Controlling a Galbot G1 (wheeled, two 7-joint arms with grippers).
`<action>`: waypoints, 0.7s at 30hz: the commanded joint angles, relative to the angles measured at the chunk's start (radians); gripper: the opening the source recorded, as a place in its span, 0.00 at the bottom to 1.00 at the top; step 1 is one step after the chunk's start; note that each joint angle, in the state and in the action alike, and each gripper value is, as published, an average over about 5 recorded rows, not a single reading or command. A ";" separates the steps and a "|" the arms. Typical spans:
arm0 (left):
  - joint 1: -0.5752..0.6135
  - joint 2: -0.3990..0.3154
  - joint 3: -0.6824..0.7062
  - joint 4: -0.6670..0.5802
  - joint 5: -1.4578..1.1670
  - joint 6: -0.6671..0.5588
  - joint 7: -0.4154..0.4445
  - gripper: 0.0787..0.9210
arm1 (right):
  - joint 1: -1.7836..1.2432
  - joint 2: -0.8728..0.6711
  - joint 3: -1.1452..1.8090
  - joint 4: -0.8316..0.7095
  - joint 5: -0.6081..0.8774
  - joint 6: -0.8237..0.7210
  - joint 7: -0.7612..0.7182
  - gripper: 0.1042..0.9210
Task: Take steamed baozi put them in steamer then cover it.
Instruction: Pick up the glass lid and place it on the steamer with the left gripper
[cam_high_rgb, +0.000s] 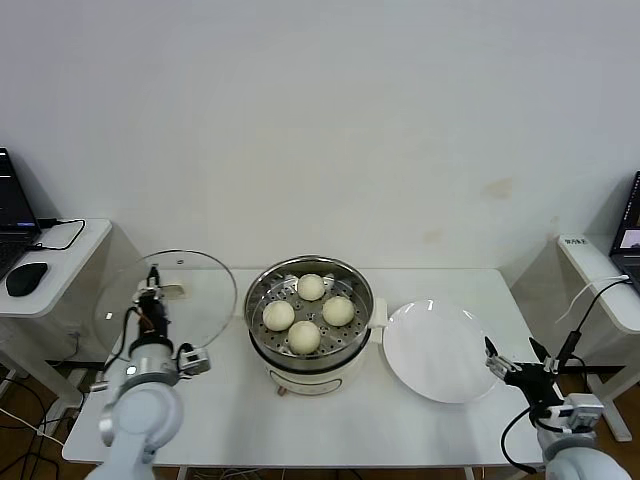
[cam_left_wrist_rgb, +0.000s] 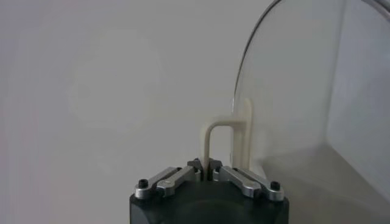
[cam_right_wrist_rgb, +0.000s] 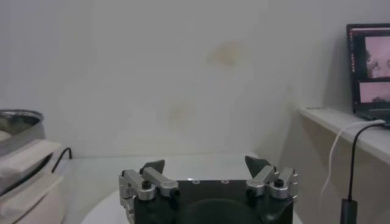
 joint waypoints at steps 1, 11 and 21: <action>-0.070 -0.095 0.231 -0.038 0.047 0.064 0.082 0.07 | 0.015 0.015 0.000 -0.019 -0.022 -0.010 0.005 0.88; -0.144 -0.156 0.360 0.003 0.083 0.087 0.112 0.07 | 0.023 0.027 -0.002 -0.053 -0.037 -0.002 0.005 0.88; -0.249 -0.253 0.461 0.130 0.106 0.111 0.118 0.07 | 0.036 0.031 -0.004 -0.069 -0.044 -0.007 0.003 0.88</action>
